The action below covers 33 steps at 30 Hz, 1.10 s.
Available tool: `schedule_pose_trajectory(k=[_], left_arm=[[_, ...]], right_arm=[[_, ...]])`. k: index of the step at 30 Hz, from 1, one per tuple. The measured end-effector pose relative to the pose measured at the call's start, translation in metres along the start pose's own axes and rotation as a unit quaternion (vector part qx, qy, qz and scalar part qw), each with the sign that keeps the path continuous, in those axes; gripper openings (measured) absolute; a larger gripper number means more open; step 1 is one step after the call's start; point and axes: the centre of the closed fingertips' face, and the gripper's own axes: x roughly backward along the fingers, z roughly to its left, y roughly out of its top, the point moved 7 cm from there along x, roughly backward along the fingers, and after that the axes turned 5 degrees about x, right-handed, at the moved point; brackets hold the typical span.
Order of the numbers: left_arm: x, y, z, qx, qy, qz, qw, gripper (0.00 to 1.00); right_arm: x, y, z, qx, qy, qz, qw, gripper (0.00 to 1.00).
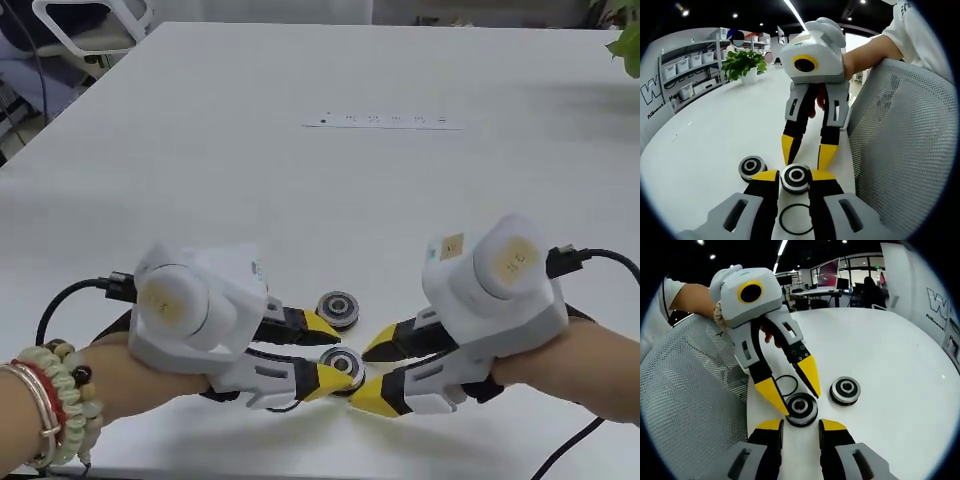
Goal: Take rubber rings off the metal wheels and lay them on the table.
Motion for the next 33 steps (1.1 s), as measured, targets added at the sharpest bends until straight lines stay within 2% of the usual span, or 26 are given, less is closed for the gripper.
schedule_pose_trajectory(k=[4, 6, 8, 16, 23, 33], left_arm=[[0.0, -0.0022, 0.0004, 0.011, -0.002, -0.005, 0.9999, 0.17], [0.0, -0.0022, -0.0012, -0.005, -0.004, -0.01, 0.9999, 0.16], [-0.0004, -0.0037, -0.0034, 0.014, -0.013, -0.013, 0.9997, 0.12], [-0.0015, -0.0049, -0.0024, 0.022, -0.007, -0.025, 0.9994, 0.08], [-0.0004, -0.0087, -0.0014, 0.019, -0.008, -0.027, 0.9994, 0.08], [-0.0005, -0.0084, -0.001, 0.022, -0.008, -0.029, 0.9993, 0.08]], right_arm=[[-0.0006, -0.0002, -0.0005, 0.003, -0.001, -0.001, 1.0, 0.24], [-0.0005, -0.0006, -0.0006, 0.006, -0.002, 0.0, 1.0, 0.23], [-0.0005, -0.0006, -0.0009, 0.006, -0.002, -0.001, 1.0, 0.22], [-0.0009, -0.0009, 0.0, 0.009, 0.0, -0.002, 1.0, 0.2], [-0.0003, -0.0004, 0.0002, 0.014, 0.0, -0.002, 0.9999, 0.18], [0.001, 0.0002, -0.0001, 0.014, 0.0, 0.001, 0.9999, 0.16]])
